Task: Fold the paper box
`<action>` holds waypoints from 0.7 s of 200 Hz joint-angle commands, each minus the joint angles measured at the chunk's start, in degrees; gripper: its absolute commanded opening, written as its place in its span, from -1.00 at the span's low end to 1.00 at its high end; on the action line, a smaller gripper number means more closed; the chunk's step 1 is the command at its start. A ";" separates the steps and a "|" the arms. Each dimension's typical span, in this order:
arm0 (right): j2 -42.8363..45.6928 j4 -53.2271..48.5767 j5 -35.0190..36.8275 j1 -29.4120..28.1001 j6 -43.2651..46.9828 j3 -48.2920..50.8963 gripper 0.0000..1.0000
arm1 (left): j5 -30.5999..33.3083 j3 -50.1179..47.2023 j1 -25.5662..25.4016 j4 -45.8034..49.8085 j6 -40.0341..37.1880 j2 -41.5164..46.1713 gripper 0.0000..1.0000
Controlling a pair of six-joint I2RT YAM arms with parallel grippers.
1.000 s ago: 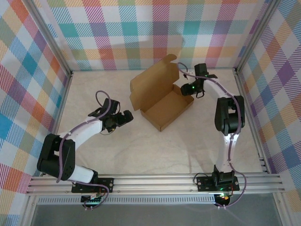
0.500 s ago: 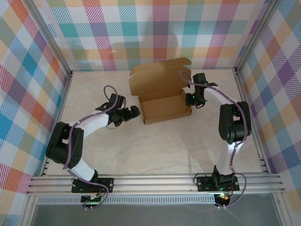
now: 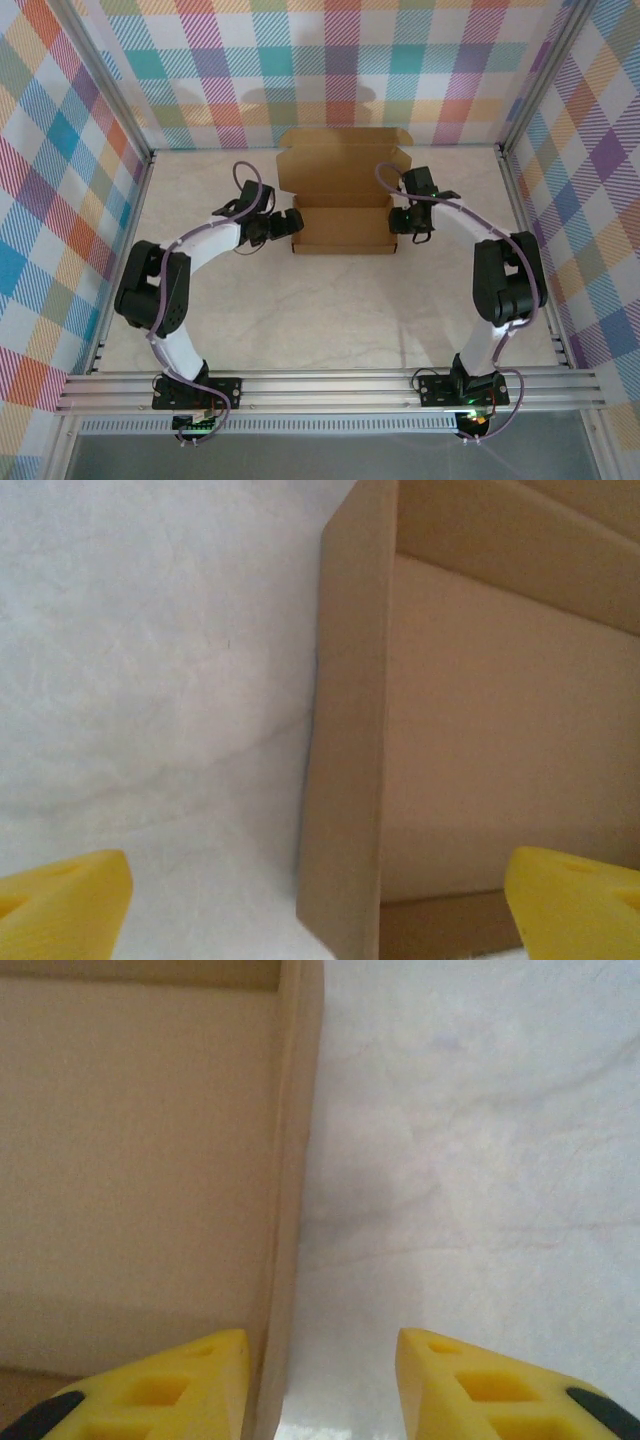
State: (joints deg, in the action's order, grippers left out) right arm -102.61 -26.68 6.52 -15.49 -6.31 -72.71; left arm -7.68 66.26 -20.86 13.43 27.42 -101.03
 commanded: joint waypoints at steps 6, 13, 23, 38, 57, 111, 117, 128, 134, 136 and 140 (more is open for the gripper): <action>-5.07 3.12 0.79 0.45 3.96 -6.49 -0.11 | 2.60 5.03 0.12 3.61 -1.07 -3.64 0.82; -6.20 3.14 0.63 0.50 4.11 -7.52 -0.12 | 3.00 5.58 0.12 4.30 -1.19 -4.30 0.82; -7.79 2.97 0.29 0.42 4.15 -8.81 -0.12 | 3.60 6.32 0.12 4.67 -1.27 -5.09 0.81; -9.45 3.12 -0.40 0.46 4.02 -10.03 -0.13 | 3.65 6.90 0.12 4.86 -1.33 -5.98 0.81; -11.21 2.99 -1.18 0.46 3.76 -11.38 -0.14 | 2.66 7.29 0.12 4.68 -1.23 -7.11 0.81; -13.50 1.56 -0.46 0.05 2.97 -13.11 -0.28 | 1.15 8.71 -0.06 5.32 -2.88 -9.51 0.81; -13.58 1.31 -0.46 -0.14 2.88 -13.39 -0.30 | 0.86 8.74 -0.06 5.25 -2.89 -9.66 0.81; -13.82 0.98 -0.22 -0.51 2.87 -13.69 -0.30 | 0.49 8.72 -0.06 5.16 -2.84 -9.77 0.81; -14.08 0.57 0.04 -0.76 2.83 -13.84 -0.30 | 0.37 8.65 -0.14 4.98 -2.88 -9.85 0.81; -14.17 0.37 0.17 -0.79 2.78 -13.95 -0.30 | 0.38 8.65 -0.17 4.97 -2.89 -9.81 0.81; -14.35 -0.05 0.43 -0.96 2.58 -14.18 -0.30 | 0.24 8.70 -0.14 4.94 -2.85 -9.80 0.81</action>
State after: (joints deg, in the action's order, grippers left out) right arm -115.74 -24.69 6.28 -15.49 -3.62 -84.36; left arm -6.07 73.36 -20.88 17.69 25.65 -110.10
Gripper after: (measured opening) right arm 0.351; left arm 0.906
